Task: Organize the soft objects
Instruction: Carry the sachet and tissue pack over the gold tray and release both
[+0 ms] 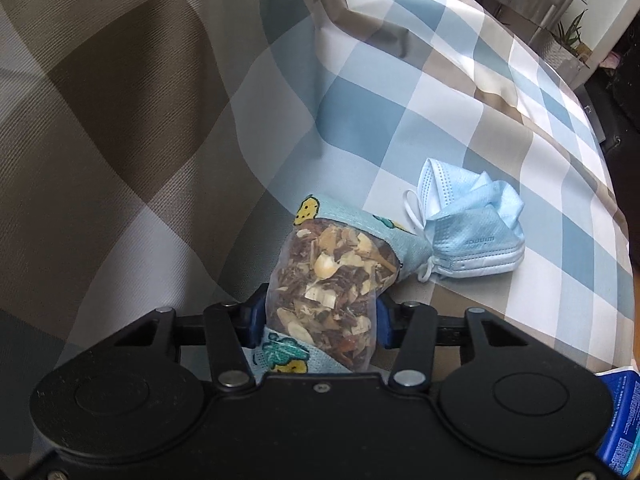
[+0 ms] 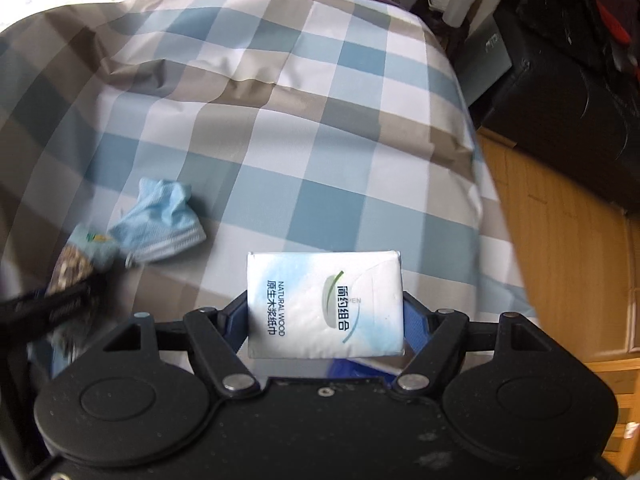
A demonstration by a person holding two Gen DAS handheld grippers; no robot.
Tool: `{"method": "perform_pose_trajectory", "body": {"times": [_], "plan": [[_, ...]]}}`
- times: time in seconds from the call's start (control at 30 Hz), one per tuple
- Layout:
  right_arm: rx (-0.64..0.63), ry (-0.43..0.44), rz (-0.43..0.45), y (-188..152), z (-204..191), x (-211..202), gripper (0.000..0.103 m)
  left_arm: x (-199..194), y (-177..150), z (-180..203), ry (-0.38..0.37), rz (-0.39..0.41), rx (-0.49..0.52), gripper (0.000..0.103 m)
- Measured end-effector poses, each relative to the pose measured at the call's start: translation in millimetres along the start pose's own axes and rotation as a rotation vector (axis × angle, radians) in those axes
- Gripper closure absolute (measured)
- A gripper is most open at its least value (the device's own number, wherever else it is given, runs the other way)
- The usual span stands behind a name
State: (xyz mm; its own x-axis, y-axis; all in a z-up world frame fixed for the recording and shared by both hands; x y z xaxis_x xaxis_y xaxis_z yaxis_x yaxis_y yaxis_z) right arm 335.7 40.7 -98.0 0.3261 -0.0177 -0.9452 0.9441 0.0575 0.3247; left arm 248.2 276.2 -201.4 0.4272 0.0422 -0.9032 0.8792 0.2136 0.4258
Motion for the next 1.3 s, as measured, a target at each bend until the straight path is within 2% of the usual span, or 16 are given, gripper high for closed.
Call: {"method": "perform_pose_trajectory", "body": {"times": [0.2, 0.37, 0.47, 0.6, 0.83, 1.07, 1.17, 1.3], "plan": [[-0.021, 0.029, 0.027, -35.4, 28.3, -55.0, 0.029, -10.8, -1.2, -1.0, 0.022, 0.078, 0.010, 0.055], [-0.002, 0.103, 0.125, -66.3, 54.5, -101.0, 0.029, -22.6, 1.0, -2.5, 0.063, 0.162, 0.027, 0.055], [0.108, 0.173, 0.198, -82.4, 81.2, -119.5, 0.029, -27.8, 1.9, -1.3, 0.078, 0.198, 0.045, 0.055], [0.302, 0.189, 0.293, -101.3, 131.4, -123.7, 0.029, -39.3, 2.4, 3.5, 0.101, 0.256, 0.093, 0.055], [0.573, 0.058, 0.387, -139.0, 218.5, -98.7, 0.029, -66.8, 7.4, 19.2, 0.090, 0.336, 0.152, 0.055], [0.736, -0.058, 0.383, -178.9, 286.4, -86.1, 0.029, -103.8, 8.4, 62.2, 0.058, 0.373, 0.259, 0.055], [0.784, -0.096, 0.401, -187.1, 307.8, -89.1, 0.029, -127.4, 5.2, 91.5, -0.023, 0.371, 0.288, 0.055], [0.821, -0.097, 0.423, -191.5, 322.8, -94.2, 0.029, -159.6, -2.9, 141.4, -0.124, 0.372, 0.356, 0.055]]}}
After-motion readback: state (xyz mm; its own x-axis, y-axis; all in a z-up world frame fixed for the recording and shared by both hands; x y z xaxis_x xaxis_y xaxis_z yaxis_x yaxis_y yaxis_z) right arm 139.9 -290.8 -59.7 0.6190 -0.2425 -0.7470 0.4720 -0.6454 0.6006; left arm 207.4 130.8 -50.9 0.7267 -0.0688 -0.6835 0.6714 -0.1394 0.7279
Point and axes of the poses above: each gripper's, at about its wrist camera, not at the fingertips, and x roughly the way its jaws point, z to its right, y to its top, the point moved 9 cm from there along x, roughly the way its jaws point, and after that the axes turned 14 degrees about x, right-handed, at the moved point
